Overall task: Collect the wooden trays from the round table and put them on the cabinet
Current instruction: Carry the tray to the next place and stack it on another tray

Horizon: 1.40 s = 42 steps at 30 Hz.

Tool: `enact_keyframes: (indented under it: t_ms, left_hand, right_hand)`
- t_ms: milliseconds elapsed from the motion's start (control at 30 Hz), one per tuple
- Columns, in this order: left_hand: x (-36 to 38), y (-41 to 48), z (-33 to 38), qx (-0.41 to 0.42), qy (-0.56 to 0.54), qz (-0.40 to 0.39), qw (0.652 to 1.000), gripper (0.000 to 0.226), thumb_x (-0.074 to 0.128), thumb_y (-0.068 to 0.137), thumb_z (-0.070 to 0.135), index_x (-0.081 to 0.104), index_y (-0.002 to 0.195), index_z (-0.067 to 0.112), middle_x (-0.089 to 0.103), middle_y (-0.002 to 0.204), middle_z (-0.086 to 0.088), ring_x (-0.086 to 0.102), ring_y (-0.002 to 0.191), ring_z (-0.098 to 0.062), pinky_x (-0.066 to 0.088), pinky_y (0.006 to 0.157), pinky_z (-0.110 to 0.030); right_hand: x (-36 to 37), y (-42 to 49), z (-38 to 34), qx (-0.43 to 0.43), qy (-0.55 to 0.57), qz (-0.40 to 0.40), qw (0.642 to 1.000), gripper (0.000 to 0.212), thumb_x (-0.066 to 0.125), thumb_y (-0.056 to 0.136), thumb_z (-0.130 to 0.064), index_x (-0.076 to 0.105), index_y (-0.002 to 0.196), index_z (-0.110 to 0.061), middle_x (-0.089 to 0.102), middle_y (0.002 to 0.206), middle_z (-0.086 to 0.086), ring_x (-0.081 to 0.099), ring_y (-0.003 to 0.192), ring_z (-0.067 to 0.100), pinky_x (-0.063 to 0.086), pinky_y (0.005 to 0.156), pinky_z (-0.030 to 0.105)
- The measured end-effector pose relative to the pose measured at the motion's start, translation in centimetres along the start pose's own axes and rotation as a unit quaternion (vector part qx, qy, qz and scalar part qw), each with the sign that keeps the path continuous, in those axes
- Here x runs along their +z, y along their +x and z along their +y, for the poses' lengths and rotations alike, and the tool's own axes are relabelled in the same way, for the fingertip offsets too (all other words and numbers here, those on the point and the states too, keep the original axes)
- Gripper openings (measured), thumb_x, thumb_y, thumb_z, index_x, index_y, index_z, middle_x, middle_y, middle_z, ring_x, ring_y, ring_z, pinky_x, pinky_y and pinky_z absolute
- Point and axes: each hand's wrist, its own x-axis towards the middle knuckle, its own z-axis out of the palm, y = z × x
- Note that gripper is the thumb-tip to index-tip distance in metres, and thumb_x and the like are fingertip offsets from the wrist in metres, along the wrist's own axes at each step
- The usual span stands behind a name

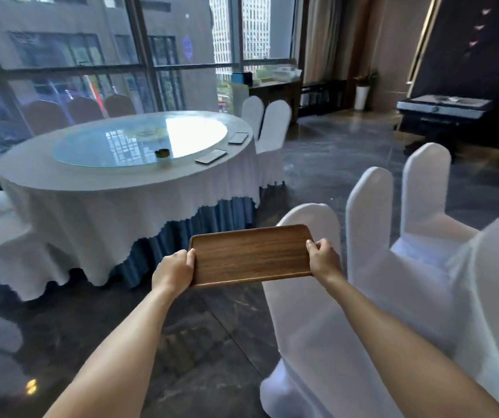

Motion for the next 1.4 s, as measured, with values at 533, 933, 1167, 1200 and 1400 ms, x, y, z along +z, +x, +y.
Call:
enact_keyframes:
  t_ms: [533, 933, 1167, 1200, 1400]
  left_hand:
    - [0.0, 32.6, -2.9, -0.016, 0.008, 0.022, 1.0, 0.046, 0.028, 0.099, 0.034, 0.043, 0.06, 0.016, 0.067, 0.102, -0.02, 0.06, 0.096, -0.038, 0.046, 0.084, -0.042]
    - [5.9, 57.8, 1.7, -0.006, 0.092, -0.018, 0.996, 0.04, 0.024, 0.1, 0.033, 0.048, 0.077, 0.011, 0.067, 0.104, -0.019, 0.061, 0.097, -0.036, 0.047, 0.081, -0.039]
    - [13.6, 75.2, 3.2, 0.02, 0.116, -0.066, 0.991, 0.04, 0.021, 0.101, 0.031, 0.05, 0.081, 0.013, 0.068, 0.103, -0.019, 0.06, 0.089, -0.033, 0.044, 0.077, -0.036]
    - [14.5, 78.1, 3.4, 0.016, 0.124, -0.074, 0.989, 0.043, 0.02, 0.101, 0.031, 0.055, 0.085, 0.011, 0.068, 0.104, -0.02, 0.06, 0.09, -0.033, 0.042, 0.077, -0.035]
    - [18.0, 91.8, 5.0, -0.024, 0.127, -0.076, 0.989, 0.048, 0.022, 0.101, 0.029, 0.062, 0.103, 0.003, 0.064, 0.116, -0.023, 0.058, 0.106, -0.037, 0.045, 0.088, -0.04]
  right_hand:
    - [20.1, 28.4, -12.3, -0.048, 0.021, -0.05, 0.997, 0.026, 0.038, 0.097, -0.031, 0.044, 0.087, -0.008, 0.057, 0.088, 0.012, 0.051, 0.085, 0.029, 0.034, 0.073, 0.033]
    - [29.2, 51.2, -15.5, 0.0, 0.016, -0.038, 0.999, 0.022, 0.038, 0.098, -0.029, 0.042, 0.09, -0.009, 0.063, 0.108, 0.023, 0.057, 0.104, 0.038, 0.031, 0.073, 0.032]
    - [35.9, 67.2, -16.0, 0.019, 0.004, -0.034, 0.999, 0.026, 0.035, 0.098, -0.03, 0.047, 0.096, -0.007, 0.063, 0.1, 0.02, 0.058, 0.103, 0.037, 0.033, 0.072, 0.032]
    - [37.0, 69.8, -16.5, 0.024, -0.004, -0.033, 0.999, 0.028, 0.035, 0.098, -0.03, 0.049, 0.099, -0.006, 0.064, 0.106, 0.021, 0.058, 0.103, 0.037, 0.033, 0.072, 0.032]
    - [41.6, 83.1, -20.6, 0.031, -0.068, -0.076, 0.994, 0.025, 0.032, 0.098, -0.033, 0.041, 0.089, -0.012, 0.06, 0.095, 0.013, 0.055, 0.088, 0.031, 0.038, 0.072, 0.034]
